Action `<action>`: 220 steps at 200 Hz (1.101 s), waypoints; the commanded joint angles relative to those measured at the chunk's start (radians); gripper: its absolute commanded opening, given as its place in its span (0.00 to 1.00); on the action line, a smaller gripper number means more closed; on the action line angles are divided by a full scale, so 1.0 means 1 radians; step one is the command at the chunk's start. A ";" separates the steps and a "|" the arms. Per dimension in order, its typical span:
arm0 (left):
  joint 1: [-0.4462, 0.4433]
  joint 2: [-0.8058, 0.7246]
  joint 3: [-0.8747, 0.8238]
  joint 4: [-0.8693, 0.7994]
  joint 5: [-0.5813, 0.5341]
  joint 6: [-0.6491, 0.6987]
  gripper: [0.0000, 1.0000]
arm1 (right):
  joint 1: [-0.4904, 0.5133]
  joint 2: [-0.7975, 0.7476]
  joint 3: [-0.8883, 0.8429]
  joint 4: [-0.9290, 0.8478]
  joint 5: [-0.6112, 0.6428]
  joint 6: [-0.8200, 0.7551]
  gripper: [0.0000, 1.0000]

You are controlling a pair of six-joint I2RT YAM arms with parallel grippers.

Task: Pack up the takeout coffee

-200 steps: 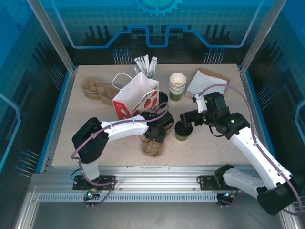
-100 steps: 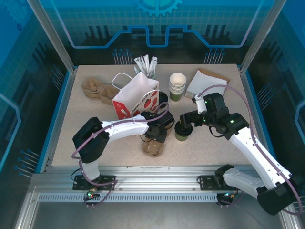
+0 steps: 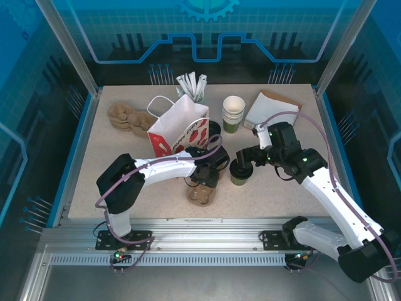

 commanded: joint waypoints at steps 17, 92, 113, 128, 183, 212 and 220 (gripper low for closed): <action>-0.009 0.029 0.022 -0.038 -0.006 -0.003 0.50 | -0.012 -0.006 -0.010 0.012 -0.012 -0.005 0.97; -0.023 0.016 0.019 -0.060 -0.030 -0.003 0.47 | -0.013 0.001 -0.008 0.017 -0.015 -0.007 0.97; -0.028 0.014 0.019 -0.063 -0.036 -0.003 0.49 | -0.012 0.003 -0.010 0.021 -0.017 -0.006 0.97; -0.030 0.015 0.019 -0.066 -0.039 -0.004 0.51 | -0.012 0.003 -0.009 0.018 -0.018 -0.007 0.97; -0.042 0.003 0.021 -0.078 -0.045 -0.004 0.50 | -0.013 0.000 -0.012 0.020 -0.017 -0.005 0.97; -0.044 -0.006 0.020 -0.086 -0.049 -0.007 0.48 | -0.012 0.000 -0.012 0.018 -0.017 -0.005 0.97; -0.044 -0.009 0.017 -0.087 -0.049 -0.007 0.48 | -0.012 -0.001 -0.014 0.020 -0.017 -0.005 0.97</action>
